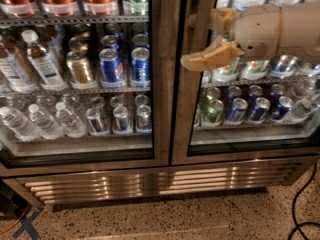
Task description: Open right fridge door
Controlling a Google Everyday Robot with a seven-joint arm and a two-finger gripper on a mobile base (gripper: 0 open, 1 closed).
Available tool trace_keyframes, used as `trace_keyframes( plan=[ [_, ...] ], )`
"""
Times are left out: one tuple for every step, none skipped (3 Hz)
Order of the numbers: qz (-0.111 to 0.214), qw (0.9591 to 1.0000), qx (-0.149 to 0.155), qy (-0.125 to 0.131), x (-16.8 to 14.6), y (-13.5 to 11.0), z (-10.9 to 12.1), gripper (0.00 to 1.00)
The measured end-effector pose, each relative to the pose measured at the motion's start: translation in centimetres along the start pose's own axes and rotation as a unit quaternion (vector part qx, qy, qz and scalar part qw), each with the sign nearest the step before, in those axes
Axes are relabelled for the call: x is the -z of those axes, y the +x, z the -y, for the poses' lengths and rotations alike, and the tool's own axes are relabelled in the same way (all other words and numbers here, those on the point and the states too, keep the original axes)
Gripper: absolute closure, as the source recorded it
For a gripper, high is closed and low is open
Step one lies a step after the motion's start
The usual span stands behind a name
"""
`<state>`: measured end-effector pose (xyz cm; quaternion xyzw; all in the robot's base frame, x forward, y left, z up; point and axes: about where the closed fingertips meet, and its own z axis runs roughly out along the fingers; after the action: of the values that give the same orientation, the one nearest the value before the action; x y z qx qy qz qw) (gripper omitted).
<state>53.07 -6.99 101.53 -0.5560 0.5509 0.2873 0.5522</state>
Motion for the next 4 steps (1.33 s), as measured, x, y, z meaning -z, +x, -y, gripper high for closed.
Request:
trace_keyframes(
  plan=[
    [0.000, 1.0000, 0.000, 0.000, -0.01, -0.01, -0.01, 0.59],
    [0.000, 1.0000, 0.000, 0.000, -0.01, -0.01, -0.01, 0.83],
    [0.000, 1.0000, 0.000, 0.000, 0.00, -0.02, 0.00, 1.00],
    [0.000, 1.0000, 0.000, 0.000, 0.45, -0.20, 0.10, 1.00]
  ],
)
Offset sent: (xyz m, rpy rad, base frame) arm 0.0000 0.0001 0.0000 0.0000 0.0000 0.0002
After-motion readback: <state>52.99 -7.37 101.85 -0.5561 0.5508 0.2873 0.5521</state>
